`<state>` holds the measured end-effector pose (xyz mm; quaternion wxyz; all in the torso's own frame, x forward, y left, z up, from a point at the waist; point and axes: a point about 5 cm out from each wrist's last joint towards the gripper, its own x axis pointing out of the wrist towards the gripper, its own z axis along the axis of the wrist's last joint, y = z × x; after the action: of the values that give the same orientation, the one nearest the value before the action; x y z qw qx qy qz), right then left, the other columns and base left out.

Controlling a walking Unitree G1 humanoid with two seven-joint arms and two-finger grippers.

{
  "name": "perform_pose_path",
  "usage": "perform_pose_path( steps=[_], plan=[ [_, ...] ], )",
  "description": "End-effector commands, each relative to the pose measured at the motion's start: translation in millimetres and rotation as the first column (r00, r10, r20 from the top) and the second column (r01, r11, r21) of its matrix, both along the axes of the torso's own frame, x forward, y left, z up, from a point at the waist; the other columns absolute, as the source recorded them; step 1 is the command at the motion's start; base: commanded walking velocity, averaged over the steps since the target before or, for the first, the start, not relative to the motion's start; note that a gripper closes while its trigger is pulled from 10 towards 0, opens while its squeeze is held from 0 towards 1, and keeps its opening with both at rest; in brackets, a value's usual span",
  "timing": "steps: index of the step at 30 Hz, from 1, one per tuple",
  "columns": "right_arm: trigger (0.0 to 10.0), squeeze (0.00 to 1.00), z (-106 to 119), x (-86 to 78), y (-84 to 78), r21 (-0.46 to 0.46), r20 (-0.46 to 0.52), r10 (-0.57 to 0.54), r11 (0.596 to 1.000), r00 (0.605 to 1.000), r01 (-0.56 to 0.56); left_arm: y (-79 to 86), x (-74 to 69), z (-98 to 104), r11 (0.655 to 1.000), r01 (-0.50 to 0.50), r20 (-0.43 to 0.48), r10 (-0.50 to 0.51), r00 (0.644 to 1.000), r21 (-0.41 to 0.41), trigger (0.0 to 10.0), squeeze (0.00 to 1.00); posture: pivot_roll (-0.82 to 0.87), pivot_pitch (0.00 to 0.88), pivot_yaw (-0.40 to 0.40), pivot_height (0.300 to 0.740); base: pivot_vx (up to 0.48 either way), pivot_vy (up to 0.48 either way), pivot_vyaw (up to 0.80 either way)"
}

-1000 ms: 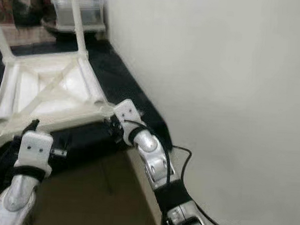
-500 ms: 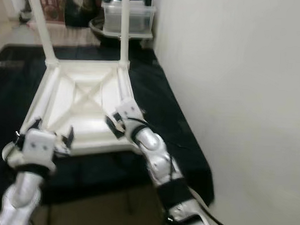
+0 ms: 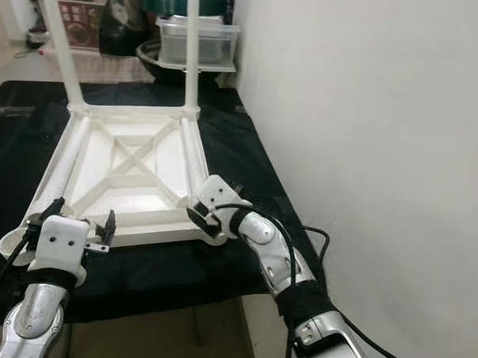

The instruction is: Building children table

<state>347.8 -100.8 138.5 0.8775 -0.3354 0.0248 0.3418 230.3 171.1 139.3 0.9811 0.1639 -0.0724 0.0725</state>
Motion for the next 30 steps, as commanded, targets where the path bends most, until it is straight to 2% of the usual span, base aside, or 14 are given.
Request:
perform_pose_path(
  steps=[1, 3, 4, 9, 16, 22, 27, 29, 30],
  plan=[
    [10.0, 0.0, 0.6, 5.1, 0.3, -0.079, 0.04, 0.016, 0.997, 0.999, -0.012, 2.1, 0.2, -5.2, 1.0, -0.011, -0.033, 0.011, 0.999, 0.014, 10.0, 0.0, 0.03, 0.0, -0.075, 0.74, 0.0, 0.0, 0.0],
    [10.0, 0.0, 1.4, 11.2, -1.1, -0.095, 0.042, -0.013, 0.995, 0.999, 0.017, 1.1, 0.7, -4.4, 1.0, -0.007, -0.03, 0.007, 1.0, 0.012, 10.0, 0.0, 0.04, 0.0, -0.078, 0.74, 0.0, 0.0, 0.0],
    [10.0, 0.0, 4.7, 20.3, -1.0, -0.101, 0.047, -0.061, 0.993, 0.997, 0.065, -0.3, 1.3, -3.4, 1.0, -0.001, -0.026, 0.001, 1.0, 0.011, 10.0, 0.0, 0.05, 0.0, -0.079, 0.74, 0.0, 0.0, 0.0],
    [10.0, 0.0, 8.7, 27.6, 2.2, -0.104, 0.06, -0.092, 0.99, 0.994, 0.098, -0.4, 1.4, -3.2, 1.0, 0.001, -0.026, 0.0, 1.0, 0.013, 10.0, 0.0, 0.05, 0.0, -0.079, 0.74, 0.0, 0.0, 0.0],
    [10.0, 0.0, -3.9, 26.5, 8.9, -0.149, 0.016, -0.062, 0.987, 0.998, 0.064, -0.9, 0.6, -3.2, 1.0, 0.002, -0.03, -0.001, 1.0, 0.016, 10.0, 0.0, 0.06, 0.0, -0.083, 0.74, 0.0, 0.0, 0.0],
    [10.0, 0.0, -8.6, 27.2, 6.2, -0.172, 0.001, -0.057, 0.984, 0.998, 0.056, -1.9, 0.6, -3.3, 1.0, 0.003, -0.029, -0.003, 1.0, 0.014, 10.0, 0.0, 0.06, 0.0, -0.085, 0.74, 0.0, 0.0, 0.0],
    [10.0, 0.0, -8.7, 31.0, 2.8, -0.18, 0.008, -0.101, 0.978, 0.995, 0.101, -2.1, 0.8, -3.3, 1.0, 0.004, -0.028, -0.003, 1.0, 0.014, 10.0, 0.0, 0.06, 0.0, -0.087, 0.74, 0.0, 0.0, 0.0],
    [10.0, 0.0, -7.5, 33.7, 1.2, -0.179, 0.024, -0.138, 0.974, 0.99, 0.14, -2.1, 1.0, -3.1, 1.0, 0.003, -0.028, -0.002, 1.0, 0.013, 10.0, 0.0, 0.06, 0.0, -0.09, 0.74, 0.0, 0.0, 0.0],
    [10.0, 0.0, -4.6, 37.0, -0.2, -0.16, 0.049, -0.191, 0.967, 0.98, 0.196, -1.9, 1.1, -2.9, 1.0, 0.001, -0.027, -0.001, 1.0, 0.014, 10.0, 0.0, 0.06, 0.0, -0.09, 0.74, 0.0, 0.0, 0.0]
  ],
)
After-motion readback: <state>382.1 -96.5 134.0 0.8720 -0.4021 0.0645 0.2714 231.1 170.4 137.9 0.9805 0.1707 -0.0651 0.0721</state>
